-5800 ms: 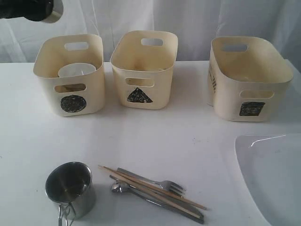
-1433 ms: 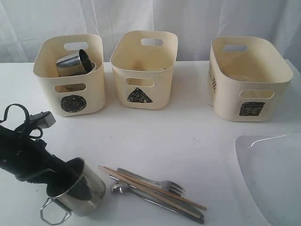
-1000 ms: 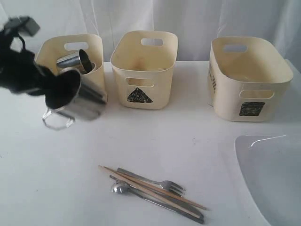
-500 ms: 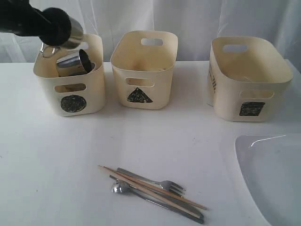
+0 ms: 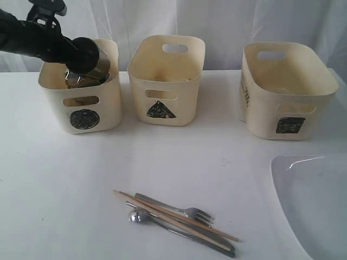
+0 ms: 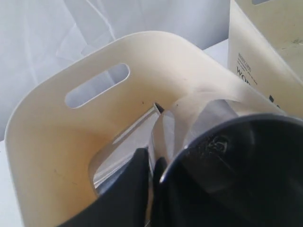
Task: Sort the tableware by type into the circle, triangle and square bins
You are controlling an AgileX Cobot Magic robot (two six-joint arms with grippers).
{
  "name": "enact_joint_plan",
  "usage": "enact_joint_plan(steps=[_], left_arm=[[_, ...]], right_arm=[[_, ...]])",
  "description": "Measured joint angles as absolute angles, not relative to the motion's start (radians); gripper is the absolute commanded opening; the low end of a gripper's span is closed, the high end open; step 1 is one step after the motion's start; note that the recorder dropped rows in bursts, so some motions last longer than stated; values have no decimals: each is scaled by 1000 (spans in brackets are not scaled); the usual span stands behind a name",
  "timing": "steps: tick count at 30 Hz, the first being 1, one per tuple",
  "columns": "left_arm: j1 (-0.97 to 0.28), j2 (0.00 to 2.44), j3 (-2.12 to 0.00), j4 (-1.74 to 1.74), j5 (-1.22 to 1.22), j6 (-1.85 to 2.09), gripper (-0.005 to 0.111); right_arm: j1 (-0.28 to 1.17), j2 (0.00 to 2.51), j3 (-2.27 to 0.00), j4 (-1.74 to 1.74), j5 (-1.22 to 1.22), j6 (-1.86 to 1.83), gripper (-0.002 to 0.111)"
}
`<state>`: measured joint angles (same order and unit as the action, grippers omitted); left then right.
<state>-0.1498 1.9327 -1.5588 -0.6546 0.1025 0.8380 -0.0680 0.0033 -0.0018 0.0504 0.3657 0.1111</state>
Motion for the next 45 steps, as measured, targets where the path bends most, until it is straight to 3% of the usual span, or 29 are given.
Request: enact_joint_plan(steps=[3, 5, 22, 25, 27, 31, 45], left_arm=[[-150, 1933, -1559, -657, 102, 838, 58], [-150, 1933, -1559, -657, 102, 838, 64], [-150, 1664, -1563, -631, 31, 849, 63], [-150, 1620, -1563, -622, 59, 849, 55], [-150, 1587, -1563, -620, 68, 849, 40], [-150, 1522, -1563, -616, 84, 849, 0], [-93, 1394, -1563, -596, 376, 728, 0]], right_arm=[[-68, 3, -2, 50, 366, 111, 0], [-68, 3, -2, 50, 366, 111, 0], [-68, 3, -2, 50, 366, 111, 0], [-68, 3, -2, 50, 366, 111, 0], [-68, 3, -2, 50, 366, 111, 0], [-68, 3, -2, 50, 366, 111, 0], [-68, 3, -2, 50, 366, 111, 0]])
